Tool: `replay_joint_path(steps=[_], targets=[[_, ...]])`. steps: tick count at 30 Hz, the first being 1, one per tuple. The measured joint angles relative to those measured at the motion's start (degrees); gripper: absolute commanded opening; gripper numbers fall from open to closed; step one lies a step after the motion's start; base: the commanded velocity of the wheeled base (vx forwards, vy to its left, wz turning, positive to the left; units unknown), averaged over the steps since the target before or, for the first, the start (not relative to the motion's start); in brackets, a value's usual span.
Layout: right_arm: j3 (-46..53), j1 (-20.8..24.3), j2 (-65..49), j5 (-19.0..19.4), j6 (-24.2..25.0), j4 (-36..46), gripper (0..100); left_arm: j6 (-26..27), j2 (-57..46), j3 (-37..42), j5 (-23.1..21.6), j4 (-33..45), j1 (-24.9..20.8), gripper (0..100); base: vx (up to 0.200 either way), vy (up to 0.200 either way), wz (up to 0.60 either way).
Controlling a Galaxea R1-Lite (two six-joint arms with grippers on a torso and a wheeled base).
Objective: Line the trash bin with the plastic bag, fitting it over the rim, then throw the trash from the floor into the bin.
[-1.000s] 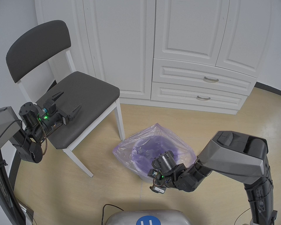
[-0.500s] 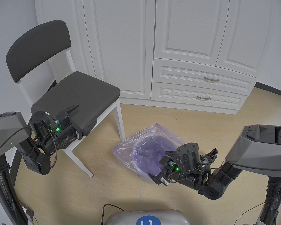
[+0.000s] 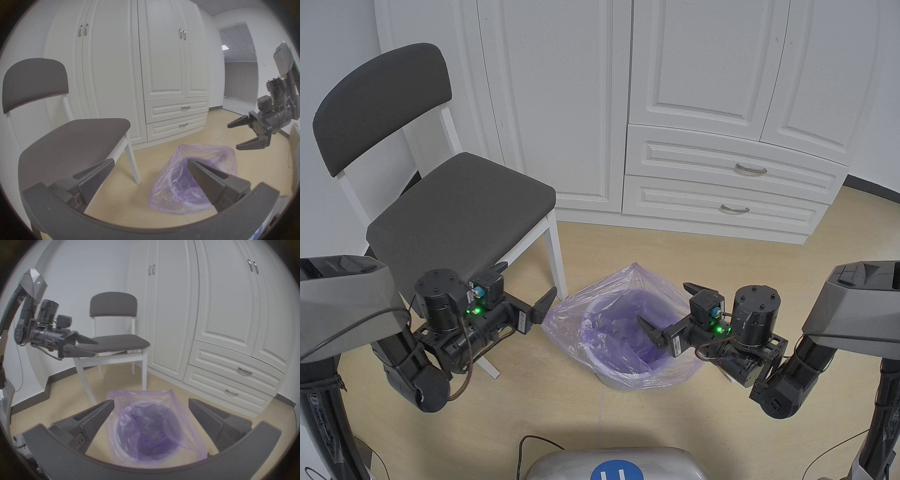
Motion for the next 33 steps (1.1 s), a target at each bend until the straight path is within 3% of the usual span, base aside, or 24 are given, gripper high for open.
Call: replay_joint_path(steps=[6, 11, 18, 22, 30, 33], targets=[[-3.63, -4.41, -0.69, -3.12, 1.33, 6.55, 100, -2.99, 3.64, -8.75, 10.93, 10.02, -4.66, 100, 0.0, 0.0, 0.0], [-11.03, -7.03, -0.2, -6.66, 0.6, 9.8, 100, -5.56, 5.29, -16.86, 13.1, 25.62, -6.83, 100, 0.0, 0.0, 0.0], [-23.24, -10.23, 2.85, -8.35, -0.2, 13.82, 100, -10.06, 5.51, -30.84, 14.07, 49.96, -8.27, 100, 0.0, 0.0, 0.0], [-26.25, -11.53, 4.07, -5.67, 4.46, 22.94, 100, -11.93, 5.79, -37.16, 14.28, 56.25, -8.2, 100, 0.0, 0.0, 0.0], [-34.65, -14.01, 5.29, 1.15, 16.08, 53.35, 100, -14.64, 8.63, -42.75, 14.47, 59.43, -7.19, 100, 0.0, 0.0, 0.0], [-38.01, -15.12, 5.86, 2.73, 19.05, 60.2, 100, -15.41, 10.36, -44.87, 14.53, 60.98, -6.83, 100, 0.0, 0.0, 0.0]])
